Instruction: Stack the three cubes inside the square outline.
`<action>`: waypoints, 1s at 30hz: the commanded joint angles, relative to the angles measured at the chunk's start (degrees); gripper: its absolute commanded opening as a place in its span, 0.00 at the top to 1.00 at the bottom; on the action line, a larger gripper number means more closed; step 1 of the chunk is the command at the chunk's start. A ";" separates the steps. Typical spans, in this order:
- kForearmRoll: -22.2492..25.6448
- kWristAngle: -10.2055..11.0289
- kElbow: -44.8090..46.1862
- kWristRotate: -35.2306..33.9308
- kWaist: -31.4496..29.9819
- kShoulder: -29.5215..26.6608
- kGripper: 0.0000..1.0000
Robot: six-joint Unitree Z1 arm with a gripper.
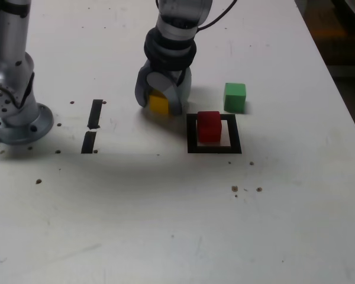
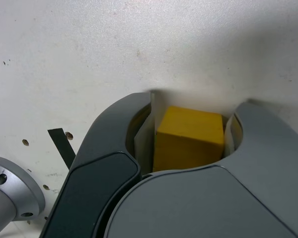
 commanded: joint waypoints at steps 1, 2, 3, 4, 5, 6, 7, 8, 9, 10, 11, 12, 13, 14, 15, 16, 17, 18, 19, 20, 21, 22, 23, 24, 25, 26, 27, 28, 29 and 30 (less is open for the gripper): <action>1.92 -0.04 -0.97 -0.43 0.13 -0.85 0.85; 3.33 -0.04 -1.67 -0.65 0.14 -1.19 0.86; 5.15 -0.02 -2.62 -0.90 0.13 -1.61 0.86; 7.42 0.01 -3.90 -1.17 0.11 -2.05 0.86; 10.09 0.04 -5.56 -1.50 0.03 -2.51 0.87; 13.20 0.05 -7.66 -1.93 -0.20 -2.96 0.87; 16.66 0.05 -10.20 -2.54 -0.57 -3.32 0.87; 20.34 -0.01 -13.14 -3.35 -1.09 -3.58 0.87; 25.18 -0.39 -17.37 -4.83 -2.02 -3.76 0.87; 28.37 -0.98 -20.53 -6.29 -2.86 -3.82 0.87; 30.99 -1.84 -23.54 -8.04 -3.78 -3.82 0.87; 32.96 -2.90 -26.28 -10.00 -4.72 -3.77 0.87; 34.22 -4.10 -28.70 -12.06 -5.67 -3.66 0.87; 34.89 -5.40 -30.71 -14.33 -6.55 -3.54 0.87; 35.08 -6.65 -32.27 -16.80 -7.36 -3.36 0.87; 35.04 -7.67 -33.57 -19.29 -8.12 -3.03 0.87; 34.95 -8.51 -34.59 -21.75 -8.80 -2.54 0.87; 34.81 -9.13 -35.33 -24.09 -9.40 -1.98 0.87; 34.64 -9.56 -35.81 -26.30 -9.88 -1.42 0.87; 34.43 -9.85 -36.04 -28.28 -10.23 -0.90 0.87; 34.22 -10.00 -36.21 -29.78 -10.49 -0.40 0.87; 34.04 -10.07 -36.32 -30.87 -10.67 0.01 0.87; 33.88 -10.09 -36.34 -31.67 -10.78 0.29 0.87; 33.72 -10.00 -36.39 -32.17 -10.84 0.51 0.87; 33.46 -9.89 -36.45 -32.49 -10.85 0.78 0.87; 33.24 -9.82 -36.48 -32.56 -10.85 0.98 0.87; 33.09 -9.78 -36.46 -32.57 -10.85 1.12 0.87; 32.79 -9.71 -36.32 -32.54 -10.85 1.40 0.87; 32.50 -9.71 -36.10 -32.47 -10.85 1.61 0.87; 32.13 -9.74 -35.77 -32.39 -10.85 1.78 0.87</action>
